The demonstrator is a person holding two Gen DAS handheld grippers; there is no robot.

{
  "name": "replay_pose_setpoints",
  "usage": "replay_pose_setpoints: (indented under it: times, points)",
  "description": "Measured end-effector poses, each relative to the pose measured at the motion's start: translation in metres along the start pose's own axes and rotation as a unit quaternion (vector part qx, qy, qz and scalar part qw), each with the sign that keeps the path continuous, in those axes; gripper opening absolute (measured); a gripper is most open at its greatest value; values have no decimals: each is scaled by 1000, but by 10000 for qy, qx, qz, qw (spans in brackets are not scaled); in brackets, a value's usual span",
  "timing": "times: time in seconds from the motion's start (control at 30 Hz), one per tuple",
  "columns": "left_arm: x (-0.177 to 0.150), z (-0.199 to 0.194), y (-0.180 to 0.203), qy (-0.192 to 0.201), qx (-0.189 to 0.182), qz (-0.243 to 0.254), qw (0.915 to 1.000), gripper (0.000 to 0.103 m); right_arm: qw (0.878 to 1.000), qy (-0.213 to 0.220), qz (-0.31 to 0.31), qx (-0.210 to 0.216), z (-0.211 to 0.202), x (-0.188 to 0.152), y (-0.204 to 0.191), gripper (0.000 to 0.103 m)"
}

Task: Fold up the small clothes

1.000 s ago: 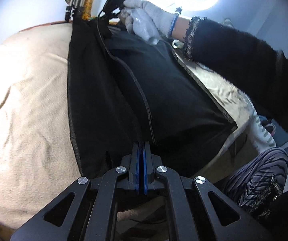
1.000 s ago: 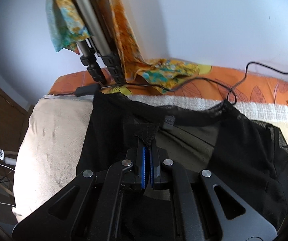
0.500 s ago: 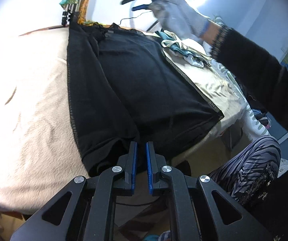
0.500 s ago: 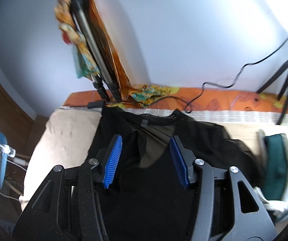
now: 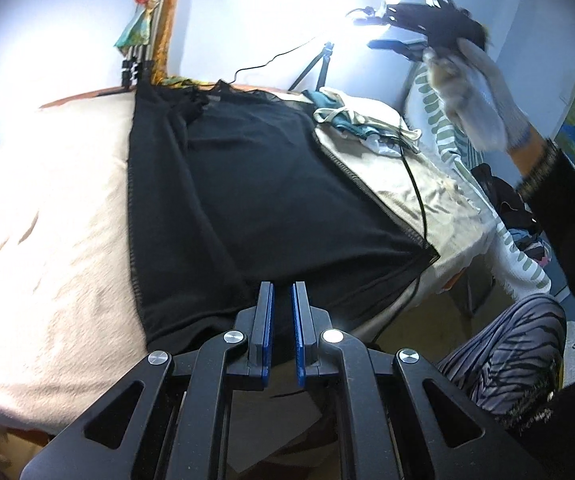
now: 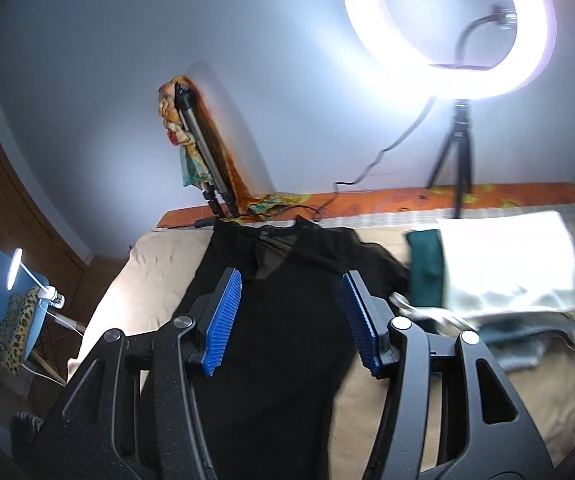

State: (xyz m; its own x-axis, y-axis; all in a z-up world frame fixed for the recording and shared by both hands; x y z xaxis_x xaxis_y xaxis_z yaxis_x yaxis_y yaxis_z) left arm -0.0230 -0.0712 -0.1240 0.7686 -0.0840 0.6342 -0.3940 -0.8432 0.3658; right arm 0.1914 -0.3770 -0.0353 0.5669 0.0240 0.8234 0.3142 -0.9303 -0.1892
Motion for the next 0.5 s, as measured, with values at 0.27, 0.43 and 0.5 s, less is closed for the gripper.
replay_pose_setpoints:
  times: [0.27, 0.43, 0.5]
  points:
    - [6, 33, 56, -89, -348, 382, 9986, 7, 9990, 40, 285, -333, -64, -45, 57, 55]
    - [6, 61, 92, -294, -631, 534, 9961, 7, 9974, -3, 537, -473, -83, -68, 94, 55]
    - [6, 72, 107, -382, -747, 581, 9948, 7, 9966, -21, 662, -483, -88, -76, 108, 55]
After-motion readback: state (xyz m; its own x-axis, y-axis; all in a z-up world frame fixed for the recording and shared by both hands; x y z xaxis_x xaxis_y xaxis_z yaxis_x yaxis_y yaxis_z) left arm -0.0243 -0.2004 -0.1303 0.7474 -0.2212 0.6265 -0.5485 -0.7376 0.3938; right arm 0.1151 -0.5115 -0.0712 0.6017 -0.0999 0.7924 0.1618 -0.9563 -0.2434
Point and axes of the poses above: each gripper's, at about its wrist camera, not at the fingertips, and z roughly the way its jaws point, y to its right, x to its top, the point moved 4 cm from there along z, roughly the way its jaws point, and after that the axes turned 6 degrees about -z, right-handed, at the moved point
